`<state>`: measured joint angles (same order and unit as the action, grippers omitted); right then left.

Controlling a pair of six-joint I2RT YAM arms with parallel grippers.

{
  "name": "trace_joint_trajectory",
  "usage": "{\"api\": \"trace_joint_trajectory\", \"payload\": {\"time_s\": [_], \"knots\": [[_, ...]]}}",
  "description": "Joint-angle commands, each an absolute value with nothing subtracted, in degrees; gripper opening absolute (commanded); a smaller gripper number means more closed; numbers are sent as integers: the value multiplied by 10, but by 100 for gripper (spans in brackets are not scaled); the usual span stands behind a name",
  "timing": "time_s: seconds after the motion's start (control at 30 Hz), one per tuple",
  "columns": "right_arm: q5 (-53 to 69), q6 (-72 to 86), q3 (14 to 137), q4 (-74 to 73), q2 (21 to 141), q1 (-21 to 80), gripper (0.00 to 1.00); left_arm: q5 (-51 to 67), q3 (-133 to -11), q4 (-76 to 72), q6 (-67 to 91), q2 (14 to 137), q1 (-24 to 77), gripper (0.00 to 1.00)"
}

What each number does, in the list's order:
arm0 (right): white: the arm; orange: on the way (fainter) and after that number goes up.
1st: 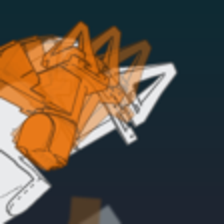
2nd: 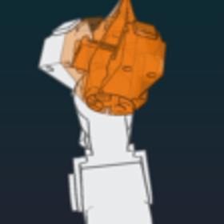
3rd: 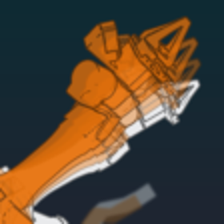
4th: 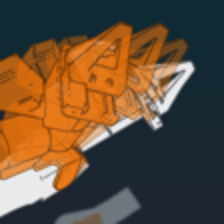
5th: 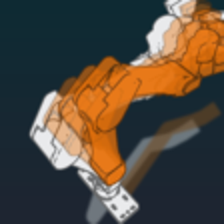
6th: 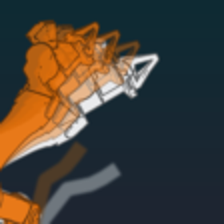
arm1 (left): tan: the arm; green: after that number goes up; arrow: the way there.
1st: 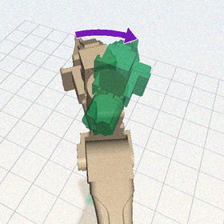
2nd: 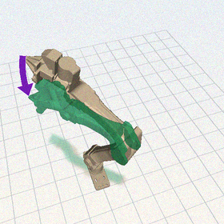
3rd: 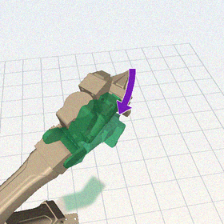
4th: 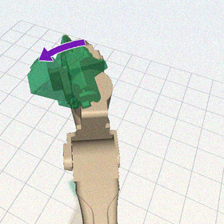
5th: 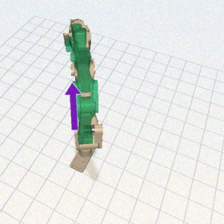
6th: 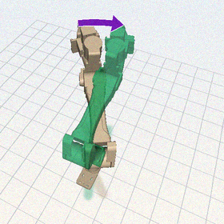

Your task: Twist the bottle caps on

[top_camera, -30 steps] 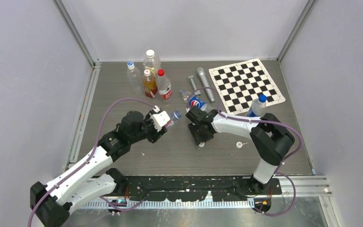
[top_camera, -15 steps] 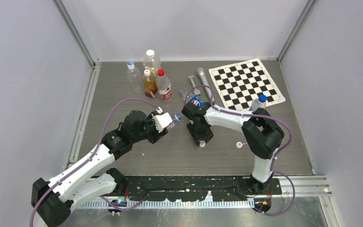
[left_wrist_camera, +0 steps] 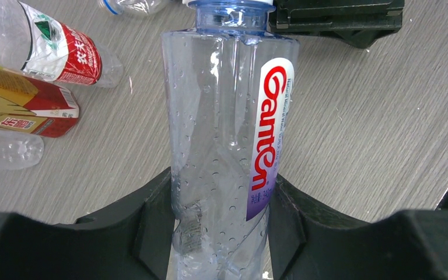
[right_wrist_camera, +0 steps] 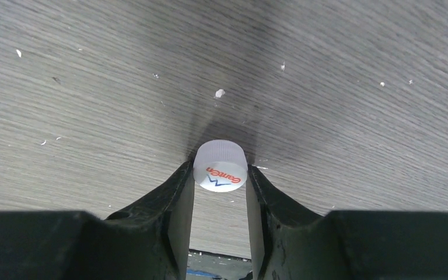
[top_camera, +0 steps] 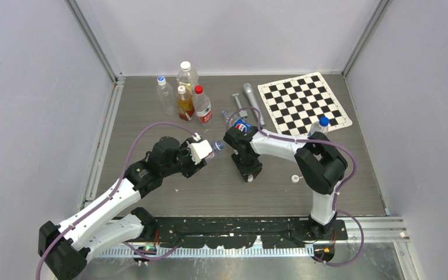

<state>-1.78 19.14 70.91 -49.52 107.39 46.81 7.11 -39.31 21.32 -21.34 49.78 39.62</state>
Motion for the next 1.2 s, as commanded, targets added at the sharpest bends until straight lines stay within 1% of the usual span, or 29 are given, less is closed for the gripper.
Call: {"api": "trace_joint_trajectory", "payload": {"time_s": [0.0, 0.1, 0.2, 0.33, 0.47, 0.7, 0.93, 1.17], "knots": [[-10, 177, 715, -501, 1022, 463, 20, 88, -404, 197, -217, 479, 393, 0], [21, 152, 714, -506, 962, 448, 14, 109, -396, 188, -217, 474, 393, 0], [52, 114, 719, -516, 903, 437, 10, 134, -390, 178, -218, 470, 393, 0], [101, 73, 734, -522, 802, 422, 8, 167, -383, 159, -228, 469, 393, 0], [128, 30, 771, -541, 753, 415, 8, 196, -386, 154, -243, 474, 393, 0], [196, -67, 807, -557, 708, 415, 7, 264, -423, 183, -290, 493, 393, 0], [276, -81, 820, -524, 685, 415, 7, 321, -453, 170, -293, 524, 393, 0], [298, -85, 832, -514, 701, 415, 7, 350, -466, 157, -293, 538, 393, 0]]}}
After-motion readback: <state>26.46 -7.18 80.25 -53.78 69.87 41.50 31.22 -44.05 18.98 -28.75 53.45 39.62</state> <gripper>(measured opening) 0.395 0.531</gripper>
